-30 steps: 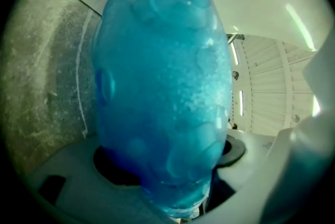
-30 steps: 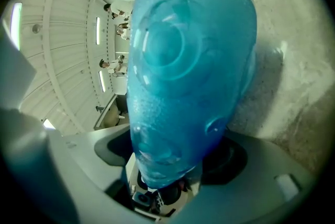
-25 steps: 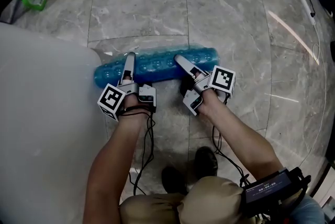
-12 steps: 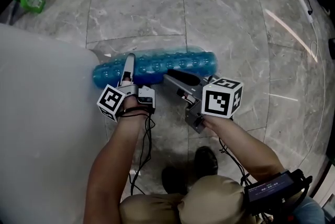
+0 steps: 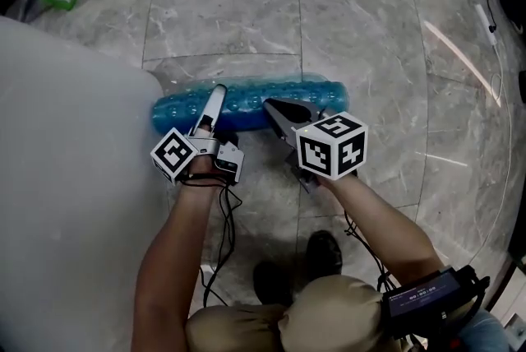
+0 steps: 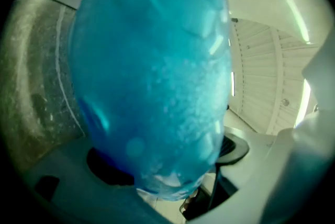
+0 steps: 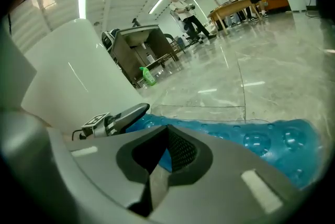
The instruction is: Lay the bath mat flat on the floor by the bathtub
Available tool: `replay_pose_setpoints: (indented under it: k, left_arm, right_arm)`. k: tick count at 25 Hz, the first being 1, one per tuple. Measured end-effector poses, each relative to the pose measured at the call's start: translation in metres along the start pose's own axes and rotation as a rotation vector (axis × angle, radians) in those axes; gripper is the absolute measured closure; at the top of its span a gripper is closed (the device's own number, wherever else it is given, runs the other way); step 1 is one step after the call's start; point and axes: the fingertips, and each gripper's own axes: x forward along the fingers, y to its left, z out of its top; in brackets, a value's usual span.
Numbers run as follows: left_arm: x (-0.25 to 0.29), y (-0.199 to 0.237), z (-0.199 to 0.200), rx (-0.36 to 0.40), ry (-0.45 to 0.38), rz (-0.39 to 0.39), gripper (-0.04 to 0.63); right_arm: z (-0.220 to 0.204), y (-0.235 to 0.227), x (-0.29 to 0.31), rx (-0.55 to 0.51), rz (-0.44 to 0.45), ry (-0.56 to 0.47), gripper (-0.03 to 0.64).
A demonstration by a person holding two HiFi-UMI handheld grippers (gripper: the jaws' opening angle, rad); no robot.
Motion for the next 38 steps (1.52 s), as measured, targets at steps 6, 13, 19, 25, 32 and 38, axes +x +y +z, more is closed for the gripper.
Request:
replay_pose_setpoints:
  k: [6, 13, 19, 25, 32, 38]
  left_arm:
    - [-0.018, 0.026, -0.007, -0.076, 0.028, 0.195, 0.236]
    - [-0.037, 0.031, -0.012, -0.152, -0.078, 0.24, 0.249]
    - [-0.041, 0.034, -0.021, -0.218, -0.054, 0.345, 0.239]
    - [-0.039, 0.027, -0.022, -0.12, -0.019, 0.319, 0.219]
    - [-0.039, 0.025, -0.026, -0.072, 0.039, 0.328, 0.204]
    - [-0.041, 0.022, -0.032, -0.02, 0.123, 0.33, 0.198]
  right_arm:
    - [-0.001, 0.002, 0.0, -0.049, -0.019, 0.015, 0.615]
    - [-0.009, 0.007, -0.001, -0.104, -0.029, 0.024, 0.615]
    - [-0.007, 0.007, -0.002, -0.161, -0.061, 0.016, 0.615]
    - [-0.012, 0.012, -0.01, -0.125, -0.032, 0.046, 0.615]
    - [0.01, 0.054, -0.018, -0.695, 0.092, 0.083, 0.442]
    - [-0.026, 0.036, 0.009, -1.06, 0.109, 0.344, 0.314]
